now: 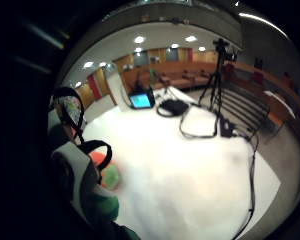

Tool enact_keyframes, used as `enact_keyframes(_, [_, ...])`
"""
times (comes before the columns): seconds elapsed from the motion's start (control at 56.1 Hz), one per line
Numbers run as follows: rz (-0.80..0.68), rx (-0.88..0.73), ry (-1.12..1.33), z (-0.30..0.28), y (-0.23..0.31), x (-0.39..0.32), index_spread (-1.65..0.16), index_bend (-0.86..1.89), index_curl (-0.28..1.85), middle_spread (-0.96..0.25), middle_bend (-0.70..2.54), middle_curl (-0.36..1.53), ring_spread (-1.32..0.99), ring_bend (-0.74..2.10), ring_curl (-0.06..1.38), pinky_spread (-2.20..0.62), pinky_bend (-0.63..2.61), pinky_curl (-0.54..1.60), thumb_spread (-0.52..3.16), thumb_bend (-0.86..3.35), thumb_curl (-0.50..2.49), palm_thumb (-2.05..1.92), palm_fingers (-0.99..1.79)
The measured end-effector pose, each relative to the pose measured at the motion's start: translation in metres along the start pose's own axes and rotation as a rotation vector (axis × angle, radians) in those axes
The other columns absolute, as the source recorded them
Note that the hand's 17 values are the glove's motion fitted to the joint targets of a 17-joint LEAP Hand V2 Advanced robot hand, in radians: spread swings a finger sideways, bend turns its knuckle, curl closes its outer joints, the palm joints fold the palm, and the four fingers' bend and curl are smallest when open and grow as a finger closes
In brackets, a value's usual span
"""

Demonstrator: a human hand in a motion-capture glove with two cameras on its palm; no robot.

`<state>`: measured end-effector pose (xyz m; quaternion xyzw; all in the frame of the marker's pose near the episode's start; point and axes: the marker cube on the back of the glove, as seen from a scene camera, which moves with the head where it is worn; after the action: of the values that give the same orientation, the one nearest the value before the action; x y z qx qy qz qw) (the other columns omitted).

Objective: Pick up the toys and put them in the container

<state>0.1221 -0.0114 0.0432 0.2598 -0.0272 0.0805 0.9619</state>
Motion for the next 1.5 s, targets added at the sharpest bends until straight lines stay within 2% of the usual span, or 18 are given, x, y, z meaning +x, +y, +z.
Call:
enact_keyframes(0.036, [-0.138, 0.038, -0.032, -0.023, -0.009, -0.019, -0.28, 0.34, 0.39, -0.35, 1.2, 0.76, -0.36, 1.54, 0.62, -0.46, 1.14, 0.58, 1.58, 0.15, 0.3, 0.22, 1.24])
enact_keyframes(0.125, [-0.317, 0.057, -0.17, -0.069, -0.043, -0.077, -0.27, 0.38, 0.43, -0.34, 1.24, 0.79, -0.34, 1.57, 0.64, -0.45, 1.16, 0.6, 1.59, 0.16, 0.31, 0.22, 1.21])
enact_keyframes(0.214, [-0.574, 0.041, -0.315, -0.111, -0.044, -0.148, -0.26, 0.41, 0.47, -0.33, 1.26, 0.81, -0.33, 1.59, 0.64, -0.45, 1.18, 0.61, 1.59, 0.16, 0.31, 0.22, 1.18])
enact_keyframes(0.339, [-0.643, -0.08, -0.411, -0.125, -0.063, -0.233, -0.25, 0.43, 0.51, -0.32, 1.28, 0.83, -0.32, 1.61, 0.65, -0.45, 1.2, 0.62, 1.58, 0.16, 0.32, 0.22, 1.16])
enact_keyframes(0.428, [-0.589, -0.133, -0.319, -0.099, -0.088, -0.267, -0.25, 0.44, 0.54, -0.31, 1.28, 0.84, -0.32, 1.63, 0.65, -0.45, 1.2, 0.62, 1.58, 0.16, 0.33, 0.21, 1.15])
enact_keyframes(0.517, [-0.778, -0.15, -0.271, -0.071, -0.101, -0.287, -0.25, 0.45, 0.57, -0.3, 1.28, 0.85, -0.32, 1.62, 0.65, -0.44, 1.2, 0.62, 1.58, 0.15, 0.33, 0.19, 1.14])
enact_keyframes(0.589, [-0.609, -0.249, -0.293, -0.055, -0.109, -0.314, -0.25, 0.45, 0.59, -0.3, 1.28, 0.85, -0.31, 1.61, 0.64, -0.44, 1.19, 0.61, 1.57, 0.14, 0.33, 0.17, 1.13])
enact_keyframes(0.678, [-0.729, -0.269, -0.304, -0.024, -0.113, -0.316, -0.26, 0.43, 0.61, -0.29, 1.25, 0.84, -0.31, 1.56, 0.62, -0.44, 1.16, 0.59, 1.57, 0.11, 0.31, 0.12, 1.1])
enact_keyframes(0.785, [-0.561, -0.406, -0.259, 0.018, -0.115, -0.321, -0.28, 0.37, 0.62, -0.29, 1.11, 0.78, -0.3, 1.43, 0.57, -0.43, 1.08, 0.54, 1.53, 0.05, 0.28, 0.03, 0.93])
enact_keyframes(0.82, [-0.548, -0.48, -0.215, 0.031, -0.114, -0.315, -0.29, 0.31, 0.62, -0.29, 1.0, 0.75, -0.31, 1.35, 0.55, -0.41, 1.06, 0.54, 1.47, 0.0, 0.27, -0.04, 0.66])
enact_keyframes(0.856, [-0.582, -0.512, -0.112, 0.045, -0.114, -0.302, -0.31, 0.31, 0.65, -0.28, 0.89, 0.72, -0.31, 1.26, 0.55, -0.35, 1.0, 0.55, 1.38, -0.06, 0.26, -0.1, 0.21])
enact_keyframes(0.91, [-0.599, -0.53, -0.054, 0.055, -0.114, -0.29, -0.32, 0.3, 0.64, -0.25, 0.75, 0.66, -0.28, 1.07, 0.5, -0.26, 0.98, 0.55, 1.26, -0.1, 0.25, -0.15, -0.16])
enact_keyframes(0.999, [-0.514, -0.581, -0.248, 0.047, -0.108, -0.292, -0.35, 0.24, 0.54, -0.21, 0.6, 0.58, -0.27, 0.89, 0.37, -0.17, 0.91, 0.44, 1.14, -0.11, 0.23, -0.15, -0.08])
enact_keyframes(1.159, [-0.508, -0.596, -0.118, 0.046, -0.106, -0.228, -0.39, 0.26, 0.51, -0.19, 0.49, 0.52, -0.27, 0.88, 0.32, -0.08, 0.86, 0.38, 1.06, -0.1, 0.2, -0.15, 0.11])
enact_keyframes(1.213, [-0.421, -0.614, -0.075, 0.049, -0.099, -0.206, -0.39, 0.27, 0.51, -0.19, 0.47, 0.5, -0.27, 0.88, 0.32, -0.07, 0.86, 0.37, 1.06, -0.1, 0.19, -0.14, 0.15])
enact_keyframes(1.284, [-0.422, -0.639, -0.048, 0.059, -0.086, -0.159, -0.4, 0.29, 0.51, -0.19, 0.46, 0.5, -0.28, 0.88, 0.32, -0.06, 0.85, 0.37, 1.07, -0.09, 0.19, -0.13, 0.2])
enact_keyframes(1.373, [-0.086, -0.727, -0.106, 0.087, -0.065, -0.1, -0.41, 0.33, 0.52, -0.2, 0.47, 0.49, -0.29, 0.88, 0.31, -0.06, 0.81, 0.35, 1.11, -0.08, 0.18, -0.11, 0.3])
enact_keyframes(1.498, [0.099, -0.754, -0.121, 0.129, -0.012, -0.044, -0.42, 0.38, 0.53, -0.2, 0.47, 0.49, -0.31, 0.87, 0.31, -0.07, 0.76, 0.34, 1.24, -0.04, 0.17, -0.07, 0.34])
